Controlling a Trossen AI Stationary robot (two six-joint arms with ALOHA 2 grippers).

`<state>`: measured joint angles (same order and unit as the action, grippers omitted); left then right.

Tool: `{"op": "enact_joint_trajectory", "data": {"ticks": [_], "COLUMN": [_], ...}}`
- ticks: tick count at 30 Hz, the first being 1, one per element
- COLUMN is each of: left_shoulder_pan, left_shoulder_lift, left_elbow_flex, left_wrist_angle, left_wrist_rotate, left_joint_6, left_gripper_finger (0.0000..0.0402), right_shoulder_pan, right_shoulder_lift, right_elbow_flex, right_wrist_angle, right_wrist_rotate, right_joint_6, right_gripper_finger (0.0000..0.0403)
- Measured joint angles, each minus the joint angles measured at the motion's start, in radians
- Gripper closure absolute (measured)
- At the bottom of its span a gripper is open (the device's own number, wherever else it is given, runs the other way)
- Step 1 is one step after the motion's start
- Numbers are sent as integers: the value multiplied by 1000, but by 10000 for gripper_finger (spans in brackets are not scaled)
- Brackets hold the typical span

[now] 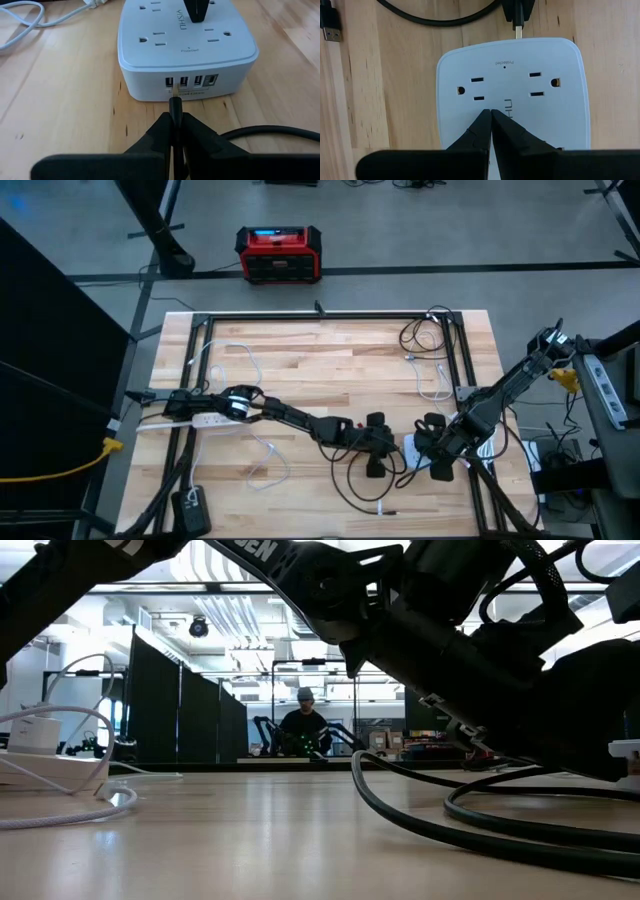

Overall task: Insert USB
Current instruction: Insert the bottom black charger cable into the right white outlet extension

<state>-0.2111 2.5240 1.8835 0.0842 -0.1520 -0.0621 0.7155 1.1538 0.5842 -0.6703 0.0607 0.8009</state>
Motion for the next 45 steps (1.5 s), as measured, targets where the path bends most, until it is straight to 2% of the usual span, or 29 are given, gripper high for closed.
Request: {"op": "enact_joint_trajectory", "data": {"ticks": [6,21,45], "left_shoulder_pan": [-11,-10,7], "left_shoulder_lift": [-1,-5,3], "left_elbow_flex": [0,0,0], "left_wrist_angle": [11,28,28], "left_wrist_rotate": [-46,-73,-38], "left_joint_6": [24,31,30], "left_gripper_finger": [380,380,380], "right_shoulder_pan": [0,0,0], "right_shoulder_lift": [0,0,0], "right_elbow_flex": [0,0,0], "right_wrist_angle": [0,1,7], "right_wrist_rotate": [0,1,5], "right_joint_6": [0,0,3], "right_gripper_finger": [403,403,403]}}
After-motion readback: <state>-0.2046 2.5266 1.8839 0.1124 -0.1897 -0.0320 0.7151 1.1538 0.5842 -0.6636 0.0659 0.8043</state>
